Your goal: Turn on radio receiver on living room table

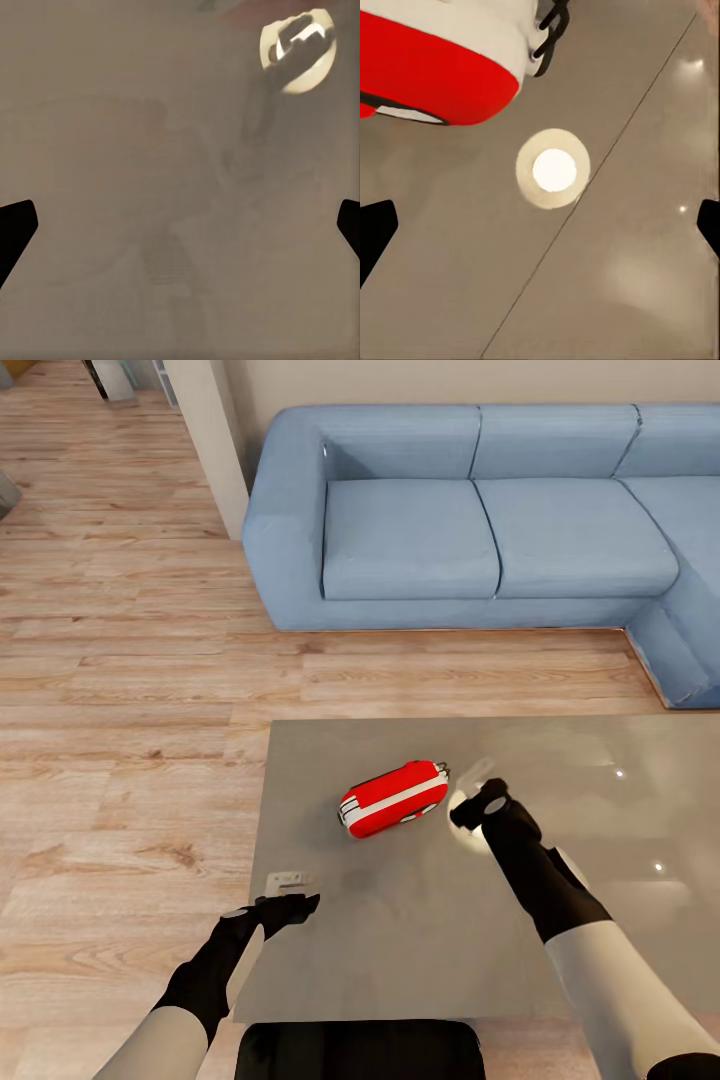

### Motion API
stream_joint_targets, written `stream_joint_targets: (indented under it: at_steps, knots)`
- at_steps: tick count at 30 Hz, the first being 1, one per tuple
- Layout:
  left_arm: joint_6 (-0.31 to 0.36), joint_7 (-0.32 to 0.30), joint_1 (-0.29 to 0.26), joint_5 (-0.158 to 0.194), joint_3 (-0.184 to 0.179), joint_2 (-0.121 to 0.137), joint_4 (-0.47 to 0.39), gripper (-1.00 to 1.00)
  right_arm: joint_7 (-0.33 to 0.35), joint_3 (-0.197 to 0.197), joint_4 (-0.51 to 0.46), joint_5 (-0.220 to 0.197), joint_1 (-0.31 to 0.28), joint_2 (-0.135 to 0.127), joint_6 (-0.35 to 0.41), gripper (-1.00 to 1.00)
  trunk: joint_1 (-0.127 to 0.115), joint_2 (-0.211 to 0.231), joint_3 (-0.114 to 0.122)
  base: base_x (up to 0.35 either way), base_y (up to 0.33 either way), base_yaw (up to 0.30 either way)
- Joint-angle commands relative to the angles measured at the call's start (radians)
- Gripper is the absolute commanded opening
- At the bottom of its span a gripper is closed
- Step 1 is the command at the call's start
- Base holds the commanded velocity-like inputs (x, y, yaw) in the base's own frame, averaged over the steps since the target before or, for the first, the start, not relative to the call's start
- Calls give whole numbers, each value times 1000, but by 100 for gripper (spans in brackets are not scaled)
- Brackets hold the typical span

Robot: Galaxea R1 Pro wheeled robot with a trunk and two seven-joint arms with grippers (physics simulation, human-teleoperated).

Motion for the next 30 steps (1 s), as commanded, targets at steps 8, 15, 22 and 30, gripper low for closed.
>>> stream_joint_targets:
  at_steps: [8, 15, 22, 30]
  knots:
    - [0, 0, 0, 0, 0, 0, 1, 100, -44, -52, -21, -32, -7, 3, -1, 100, 0, 0, 0, 0, 0, 0]
    - [0, 0, 0, 0, 0, 0, 1, 100, -56, -122, -31, -62, -8, 2, -44, 100, 0, 0, 0, 0, 0, 0]
    - [0, 0, 0, 0, 0, 0, 1, 100, -118, -125, -25, -58, -15, -1, -57, 100, 0, 0, 0, 0, 0, 0]
    - [1, 1, 0, 0, 0, 0, 1, 100, 1, -59, 200, 109, -174, 0, -159, 100, 0, 0, 0, 0, 0, 0]
